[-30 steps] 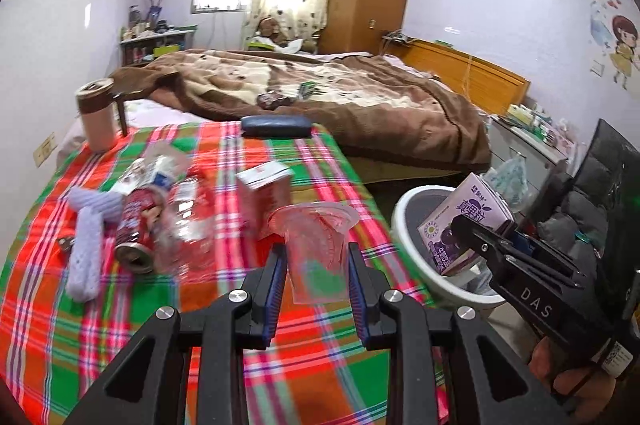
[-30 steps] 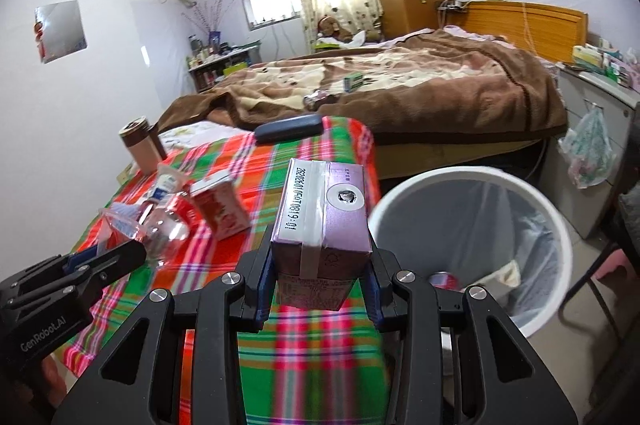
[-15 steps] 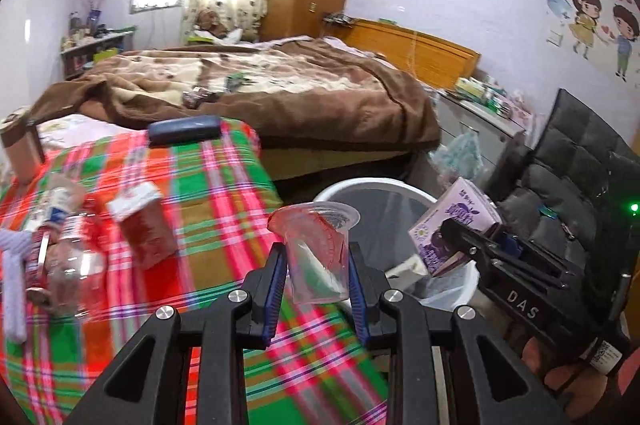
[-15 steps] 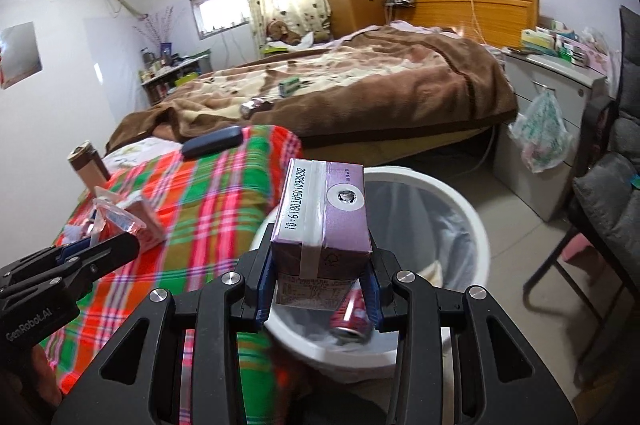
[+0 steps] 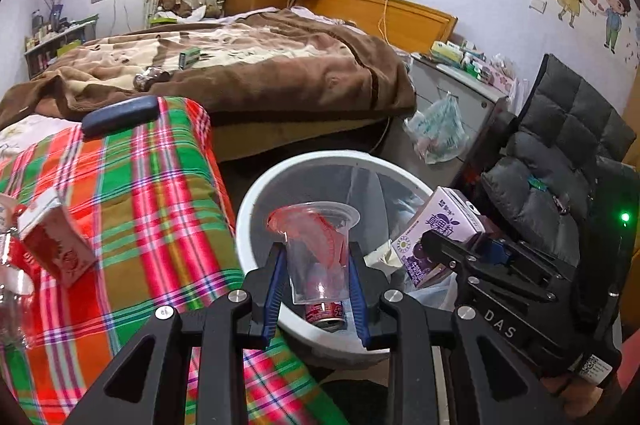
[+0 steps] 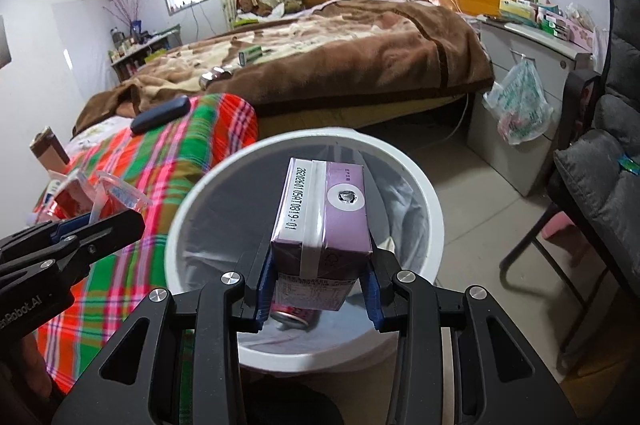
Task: Collect trash
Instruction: 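Open both tools to drop the cup and carton into the bin, then move both tools back over the remaining trash on the bed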
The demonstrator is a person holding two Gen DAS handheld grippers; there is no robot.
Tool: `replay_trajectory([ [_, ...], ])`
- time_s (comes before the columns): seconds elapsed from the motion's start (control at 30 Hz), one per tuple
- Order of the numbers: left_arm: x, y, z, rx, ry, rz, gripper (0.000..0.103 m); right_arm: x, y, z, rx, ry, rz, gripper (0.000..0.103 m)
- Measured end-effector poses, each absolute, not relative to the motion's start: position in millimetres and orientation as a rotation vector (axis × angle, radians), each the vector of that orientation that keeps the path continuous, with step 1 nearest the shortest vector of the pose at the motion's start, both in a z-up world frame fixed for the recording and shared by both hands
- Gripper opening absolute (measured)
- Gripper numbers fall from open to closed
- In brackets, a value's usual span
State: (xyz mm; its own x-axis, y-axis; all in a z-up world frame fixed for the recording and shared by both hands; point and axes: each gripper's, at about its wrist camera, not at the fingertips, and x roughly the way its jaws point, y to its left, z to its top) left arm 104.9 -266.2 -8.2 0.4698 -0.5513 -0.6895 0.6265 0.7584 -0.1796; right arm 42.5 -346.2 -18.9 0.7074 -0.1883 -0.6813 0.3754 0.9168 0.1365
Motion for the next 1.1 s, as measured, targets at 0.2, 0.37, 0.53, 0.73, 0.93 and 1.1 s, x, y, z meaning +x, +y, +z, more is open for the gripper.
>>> replay_trajectory([
  [0.2, 110.5, -274.5, -18.1, 0.121, 0.83, -0.71, 0.032, 45.3, -353.9, -26.0, 0.275, 0.761, -0.322, 0.038],
  [0.37, 113.0, -270.5, -18.0, 0.108, 0.827, -0.701, 0.054, 45.1, -353.3, -25.3, 0.246, 0.766, -0.347, 0.044],
  [0.53, 112.0, -262.6, -14.7, 0.102, 0.822, -0.685, 0.055, 39.8, -354.9, -21.2, 0.265, 0.744, -0.344, 0.056],
  [0.73, 103.9, -247.6, -4.4, 0.089, 0.797, -0.667, 0.056, 38.3, -348.9, -14.6, 0.269, 0.719, -0.342, 0.056],
  [0.93, 96.5, -227.1, 4.3, 0.075, 0.774, -0.637, 0.056, 36.3, -336.0, -4.4, 0.263, 0.685, -0.319, 0.056],
  [1.1, 87.6, -207.4, 12.7, 0.056, 0.749, -0.615, 0.056, 36.9, -323.7, 1.6, 0.254, 0.666, -0.294, 0.056],
])
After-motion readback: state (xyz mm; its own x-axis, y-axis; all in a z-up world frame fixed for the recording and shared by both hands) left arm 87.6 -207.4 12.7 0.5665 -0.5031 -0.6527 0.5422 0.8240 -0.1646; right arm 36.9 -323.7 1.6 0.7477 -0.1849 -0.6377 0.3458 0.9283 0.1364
